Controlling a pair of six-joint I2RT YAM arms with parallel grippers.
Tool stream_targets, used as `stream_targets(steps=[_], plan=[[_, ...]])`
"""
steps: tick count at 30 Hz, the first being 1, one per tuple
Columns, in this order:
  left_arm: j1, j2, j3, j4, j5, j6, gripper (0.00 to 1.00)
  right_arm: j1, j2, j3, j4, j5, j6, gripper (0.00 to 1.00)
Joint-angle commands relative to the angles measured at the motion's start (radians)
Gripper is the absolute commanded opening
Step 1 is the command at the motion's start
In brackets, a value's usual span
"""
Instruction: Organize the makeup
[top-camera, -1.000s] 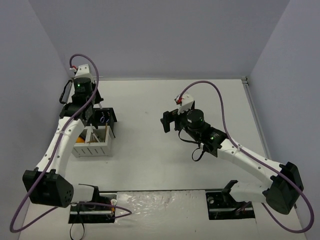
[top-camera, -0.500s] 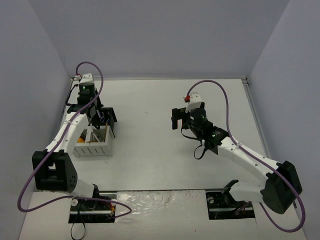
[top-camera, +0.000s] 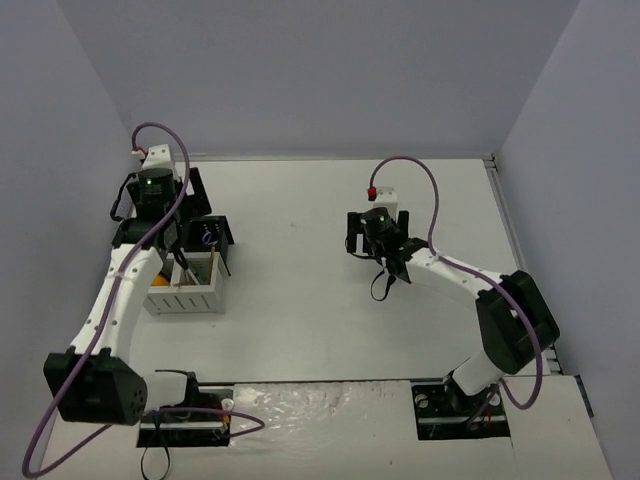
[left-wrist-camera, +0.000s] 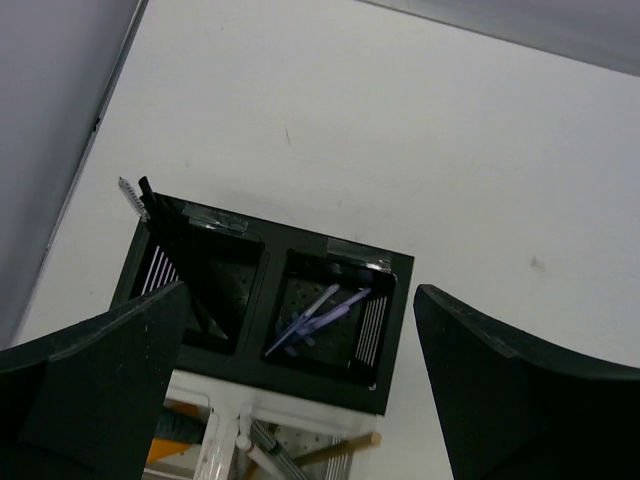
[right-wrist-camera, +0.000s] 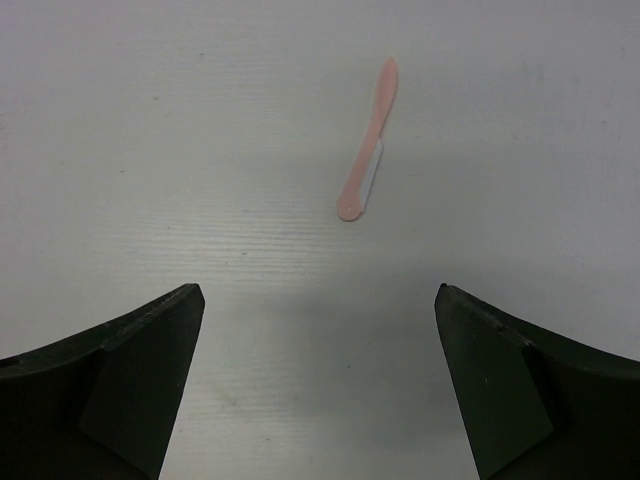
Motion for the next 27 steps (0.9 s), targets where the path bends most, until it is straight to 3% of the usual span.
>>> stream_targets(steps=[1, 7, 13, 17, 27], plan=[[0.002, -0.216, 0.001, -0.017, 0.075, -0.004, 0.95, -0.063, 0.118, 0.122, 0.007, 0.059, 0.082, 0.95], [-0.014, -0.381, -0.119, -0.088, 0.193, -0.034, 0.97, -0.115, 0.292, 0.216, 0.005, 0.012, 0.1, 0.87], [-0.054, -0.426, -0.151, -0.153, 0.226, -0.04, 0.97, -0.137, 0.402, 0.28, 0.004, -0.011, 0.111, 0.75], [-0.065, -0.428, -0.152, -0.152, 0.239, -0.045, 0.97, -0.15, 0.449, 0.3, 0.0, -0.03, 0.118, 0.63], [-0.069, -0.41, -0.14, -0.117, 0.317, -0.114, 0.97, -0.148, 0.412, 0.212, 0.01, -0.05, 0.13, 0.01]])
